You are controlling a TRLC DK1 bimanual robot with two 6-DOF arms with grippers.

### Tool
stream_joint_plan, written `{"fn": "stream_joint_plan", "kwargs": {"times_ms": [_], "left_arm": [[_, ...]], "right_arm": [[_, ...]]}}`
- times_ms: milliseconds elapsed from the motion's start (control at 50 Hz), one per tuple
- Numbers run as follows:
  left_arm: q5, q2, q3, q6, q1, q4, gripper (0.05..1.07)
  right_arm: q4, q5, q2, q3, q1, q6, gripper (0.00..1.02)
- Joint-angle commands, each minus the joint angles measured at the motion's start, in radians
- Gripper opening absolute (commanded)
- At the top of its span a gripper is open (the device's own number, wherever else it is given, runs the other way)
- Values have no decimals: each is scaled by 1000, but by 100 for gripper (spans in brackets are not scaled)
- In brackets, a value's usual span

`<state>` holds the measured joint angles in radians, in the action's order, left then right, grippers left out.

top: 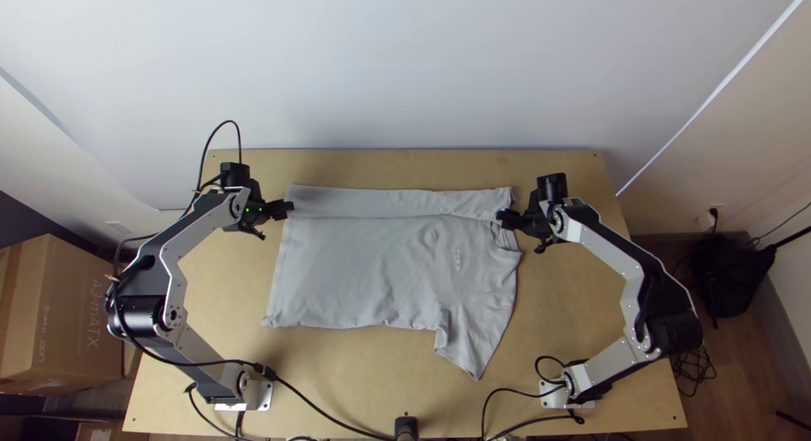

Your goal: Fold the t-shirt

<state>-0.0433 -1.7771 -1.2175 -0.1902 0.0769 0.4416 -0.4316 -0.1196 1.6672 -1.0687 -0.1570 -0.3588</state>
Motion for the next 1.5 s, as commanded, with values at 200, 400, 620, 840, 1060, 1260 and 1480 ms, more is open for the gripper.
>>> {"fn": "stream_joint_plan", "kwargs": {"times_ms": [200,400,620,840,1060,1260,1480], "left_arm": [[-86,202,92,23,52,32,101],[-121,386,92,0,57,135,101],[-129,551,87,-28,60,226,101],[-129,674,84,-77,63,295,101],[-125,736,56,-100,61,359,101],[-118,760,47,-98,61,379,101],[-110,762,49,-98,63,384,101]], "right_arm": [[-187,9,-351,85,2,-5,82],[-360,9,-544,131,-10,-2,98],[-564,-60,-673,213,-35,-187,98],[-763,-126,-679,300,-170,-275,98],[-740,-192,-672,398,-271,-307,77],[-697,-221,-589,414,-334,-285,71],[-656,-264,-452,411,-389,-266,71]]}}
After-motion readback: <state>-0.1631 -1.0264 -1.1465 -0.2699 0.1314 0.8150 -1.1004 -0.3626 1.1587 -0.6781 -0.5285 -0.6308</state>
